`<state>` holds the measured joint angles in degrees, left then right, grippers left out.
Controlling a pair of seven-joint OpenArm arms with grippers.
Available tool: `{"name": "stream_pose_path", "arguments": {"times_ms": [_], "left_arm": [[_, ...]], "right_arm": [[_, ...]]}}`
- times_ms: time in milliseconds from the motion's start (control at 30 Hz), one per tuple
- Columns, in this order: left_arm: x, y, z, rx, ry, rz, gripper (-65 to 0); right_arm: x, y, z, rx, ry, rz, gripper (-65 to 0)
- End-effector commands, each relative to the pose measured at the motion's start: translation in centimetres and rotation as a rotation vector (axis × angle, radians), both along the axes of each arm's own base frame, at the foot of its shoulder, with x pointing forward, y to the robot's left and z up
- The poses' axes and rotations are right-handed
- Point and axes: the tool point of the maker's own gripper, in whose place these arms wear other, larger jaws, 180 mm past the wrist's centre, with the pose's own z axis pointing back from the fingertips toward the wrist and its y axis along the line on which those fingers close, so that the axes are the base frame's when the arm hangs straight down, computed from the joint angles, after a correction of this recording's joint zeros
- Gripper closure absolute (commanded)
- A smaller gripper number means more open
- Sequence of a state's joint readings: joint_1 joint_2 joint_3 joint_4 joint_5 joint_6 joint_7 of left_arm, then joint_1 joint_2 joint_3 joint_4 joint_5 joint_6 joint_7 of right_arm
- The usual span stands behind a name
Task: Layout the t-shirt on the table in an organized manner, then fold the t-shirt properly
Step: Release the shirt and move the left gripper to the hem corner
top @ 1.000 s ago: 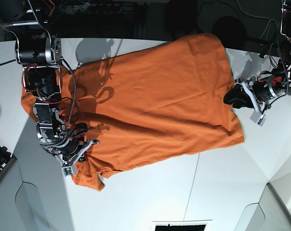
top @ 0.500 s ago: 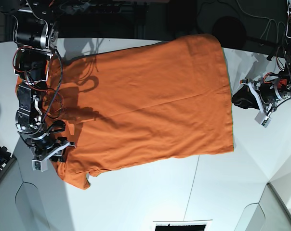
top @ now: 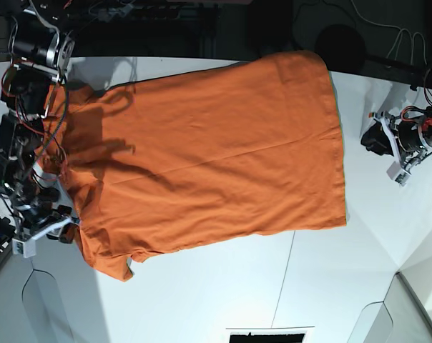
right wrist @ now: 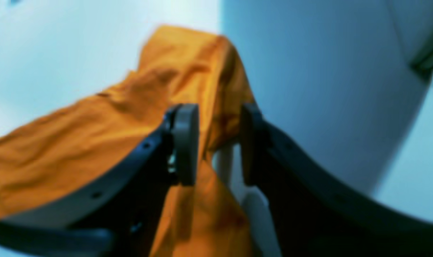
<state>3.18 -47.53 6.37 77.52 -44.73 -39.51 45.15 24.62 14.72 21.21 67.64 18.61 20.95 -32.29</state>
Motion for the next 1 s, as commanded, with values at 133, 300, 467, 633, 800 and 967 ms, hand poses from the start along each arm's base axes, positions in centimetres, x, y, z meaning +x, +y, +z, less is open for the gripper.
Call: {"name": "stream_pose_path", "arguments": {"times_ms": [133,300,467,633,800,967], "left_arm": [[0.8,-1.0,2.4,-0.024,-0.024,-0.047,-23.6],[0.9,-1.8,2.6,-0.068,-0.032,-0.04,-23.6],[1.0,-1.9,2.7,-0.077,-0.042,-0.038,-12.2],[1.1,-2.9,2.3,-0.103,-0.048,-0.036,-10.7],[1.1,-4.6,1.6,-0.14,-0.049,-0.035,-10.8],[1.5,-6.0,0.6,-0.132,-0.085,-0.05,-10.8]], "right_arm": [[-4.7,-1.3,1.3,0.0,-0.009,0.018,-19.7],[-9.5,-2.4,-2.1,-0.014,0.033,-0.021,0.0],[-12.0,-3.7,-3.9,-0.045,0.056,-0.056,0.0],[-12.6,-4.2,-4.6,-0.094,0.091,-0.054,0.0],[-13.0,-4.2,-5.0,-0.102,0.12,-0.051,0.0],[-14.2,-4.3,-6.1,-0.1,0.161,-0.056,0.0]]}}
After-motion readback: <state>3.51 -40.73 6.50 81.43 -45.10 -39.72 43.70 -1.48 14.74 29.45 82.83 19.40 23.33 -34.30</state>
